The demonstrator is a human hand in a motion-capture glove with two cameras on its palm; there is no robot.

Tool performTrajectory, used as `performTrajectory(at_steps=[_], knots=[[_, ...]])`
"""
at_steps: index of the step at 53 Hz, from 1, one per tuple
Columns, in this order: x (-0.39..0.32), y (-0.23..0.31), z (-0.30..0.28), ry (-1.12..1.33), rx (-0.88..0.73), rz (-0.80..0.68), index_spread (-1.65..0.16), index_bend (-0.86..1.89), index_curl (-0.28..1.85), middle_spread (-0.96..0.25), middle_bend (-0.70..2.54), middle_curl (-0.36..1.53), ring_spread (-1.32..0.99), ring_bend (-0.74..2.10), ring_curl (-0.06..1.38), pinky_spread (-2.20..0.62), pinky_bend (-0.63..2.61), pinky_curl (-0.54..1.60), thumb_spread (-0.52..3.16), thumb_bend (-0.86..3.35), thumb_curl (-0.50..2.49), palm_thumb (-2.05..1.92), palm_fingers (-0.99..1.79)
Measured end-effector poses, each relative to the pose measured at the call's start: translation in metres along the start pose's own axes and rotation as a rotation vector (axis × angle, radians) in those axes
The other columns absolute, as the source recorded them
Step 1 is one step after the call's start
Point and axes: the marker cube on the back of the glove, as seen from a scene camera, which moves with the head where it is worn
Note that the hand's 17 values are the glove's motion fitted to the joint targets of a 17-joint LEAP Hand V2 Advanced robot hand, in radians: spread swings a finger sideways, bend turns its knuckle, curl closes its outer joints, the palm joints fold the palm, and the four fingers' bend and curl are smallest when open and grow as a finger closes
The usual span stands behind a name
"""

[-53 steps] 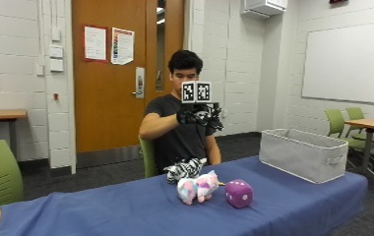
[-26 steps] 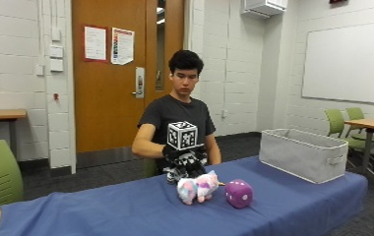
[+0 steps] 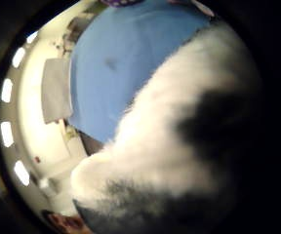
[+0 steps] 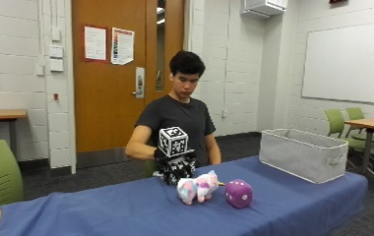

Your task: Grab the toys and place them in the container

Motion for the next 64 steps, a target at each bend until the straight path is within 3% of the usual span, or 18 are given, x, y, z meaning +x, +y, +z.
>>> performTrajectory(at_steps=[7, 16, 22, 37, 64], knots=[[-0.004, 0.004, 0.0, 0.027, 0.01, -0.005, -0.38, 0.53, 0.55, -0.11, 0.13, 0.26, -0.29, 0.19, 0.22, -0.07, 0.71, 0.42, 0.89, -0.05, 0.16, -0.05, 0.27], [-0.012, 0.013, 0.003, 0.003, 0.222, -0.043, -0.37, 0.41, 0.54, -0.11, 0.22, 0.26, -0.31, 0.43, 0.27, -0.15, 0.75, 0.4, 1.11, 0.07, 0.24, 0.16, 0.5], [-0.01, 0.011, 0.001, -0.012, 0.313, -0.045, -0.36, 0.07, 0.43, -0.2, 0.38, 0.32, -0.4, 0.73, 0.35, -0.29, 0.87, 0.41, 1.19, 0.2, 0.34, 0.4, 0.87], [-0.021, -0.013, -0.021, 0.075, 0.276, -0.093, -0.37, 0.24, 0.47, -0.36, 0.64, 0.45, -0.47, 0.86, 0.44, -0.41, 0.82, 0.4, 0.98, 0.19, 0.51, 0.5, 1.18], [-0.14, -0.052, -0.26, 0.038, 0.56, -0.181, -0.34, 0.32, 0.65, -0.36, 0.79, 0.54, -0.44, 0.99, 0.5, -0.43, 0.84, 0.42, 0.69, 0.11, 0.76, 0.47, 1.17]])
